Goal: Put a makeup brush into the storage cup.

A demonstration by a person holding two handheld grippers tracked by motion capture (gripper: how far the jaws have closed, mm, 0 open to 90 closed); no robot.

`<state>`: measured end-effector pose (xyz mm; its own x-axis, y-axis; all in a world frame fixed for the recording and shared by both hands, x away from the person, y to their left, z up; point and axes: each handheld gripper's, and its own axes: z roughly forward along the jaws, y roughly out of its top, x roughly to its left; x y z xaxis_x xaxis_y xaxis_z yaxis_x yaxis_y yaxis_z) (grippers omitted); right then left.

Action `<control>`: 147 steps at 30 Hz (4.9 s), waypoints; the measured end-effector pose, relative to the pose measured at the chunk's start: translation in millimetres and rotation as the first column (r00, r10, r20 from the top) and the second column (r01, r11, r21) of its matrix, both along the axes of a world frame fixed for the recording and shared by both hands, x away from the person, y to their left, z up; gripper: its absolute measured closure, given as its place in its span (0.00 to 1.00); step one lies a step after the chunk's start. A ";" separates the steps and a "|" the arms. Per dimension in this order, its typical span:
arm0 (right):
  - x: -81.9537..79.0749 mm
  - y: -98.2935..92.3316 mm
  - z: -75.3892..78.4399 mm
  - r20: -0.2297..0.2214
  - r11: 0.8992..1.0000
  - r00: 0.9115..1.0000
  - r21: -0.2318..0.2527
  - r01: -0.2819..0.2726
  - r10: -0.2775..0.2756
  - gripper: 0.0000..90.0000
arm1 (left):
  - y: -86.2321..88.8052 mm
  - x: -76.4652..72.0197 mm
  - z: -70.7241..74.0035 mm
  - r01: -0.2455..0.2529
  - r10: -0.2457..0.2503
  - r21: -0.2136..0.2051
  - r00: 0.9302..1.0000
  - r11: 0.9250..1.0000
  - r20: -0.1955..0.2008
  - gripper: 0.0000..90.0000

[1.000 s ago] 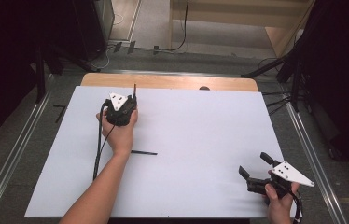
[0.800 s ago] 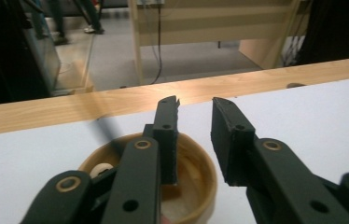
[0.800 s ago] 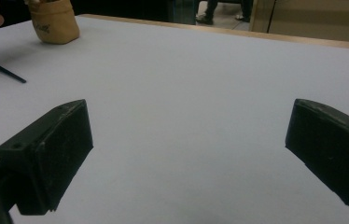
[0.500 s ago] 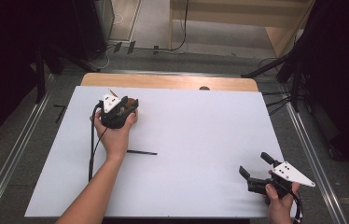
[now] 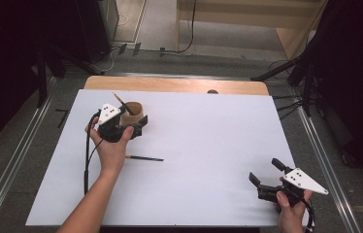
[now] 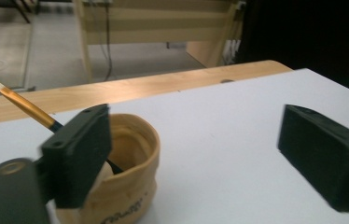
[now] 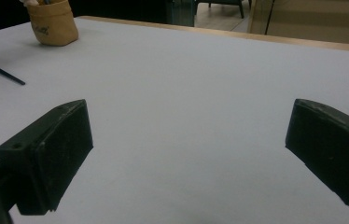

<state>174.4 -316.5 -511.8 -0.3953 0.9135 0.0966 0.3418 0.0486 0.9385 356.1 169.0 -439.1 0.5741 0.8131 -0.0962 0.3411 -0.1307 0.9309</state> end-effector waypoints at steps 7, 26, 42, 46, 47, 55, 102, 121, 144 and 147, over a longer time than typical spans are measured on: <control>0.3 0.6 0.0 0.003 1.000 1.000 -0.006 0.000 0.000 0.01 | 13.0 -11.8 -3.5 0.020 -0.020 -0.002 1.000 1.000 -0.016 0.00; -0.2 2.2 0.5 -0.002 1.000 1.000 -0.008 0.003 -0.003 0.01 | 47.6 -52.5 -14.8 0.045 -0.045 -0.036 0.999 0.998 -0.010 0.00; 0.8 5.3 1.5 0.003 1.000 1.000 -0.026 -0.003 0.004 0.01 | 77.2 -80.9 -31.5 0.026 -0.028 -0.049 0.999 0.998 -0.031 0.00; 0.2 5.5 2.4 0.009 1.000 1.000 -0.031 0.000 0.001 0.01 | 89.9 -87.8 -36.2 0.006 -0.009 -0.062 0.999 0.998 -0.045 0.00; 0.0 5.4 2.7 0.008 1.000 1.000 -0.030 0.000 0.000 0.01 | 92.1 -90.1 -37.3 0.003 -0.006 -0.057 0.999 0.998 -0.048 0.00; 0.3 6.1 3.5 0.009 0.999 1.000 -0.036 0.004 -0.004 0.01 | 109.9 -100.8 -39.7 -0.008 0.006 -0.054 0.999 0.999 -0.050 0.00; -4.3 3.9 7.9 0.020 0.999 1.000 -0.040 0.015 -0.014 0.01 | 96.3 -94.0 -32.2 0.123 -0.126 -0.039 0.987 0.992 -0.103 0.00; -4.3 4.5 7.9 0.020 0.999 1.000 -0.043 0.017 -0.016 0.00 | 57.3 -55.8 -20.8 0.239 -0.234 0.009 0.959 0.971 -0.161 0.00; -2.8 5.8 6.2 0.010 0.999 1.000 -0.051 0.011 -0.010 0.00 | 17.1 -17.4 -15.1 0.430 -0.325 0.194 0.851 0.882 -0.412 0.00; -2.6 5.7 6.0 0.008 0.999 1.000 -0.049 0.011 -0.011 0.00 | 11.6 -14.7 -18.4 0.450 -0.316 0.232 0.836 0.862 -0.448 0.00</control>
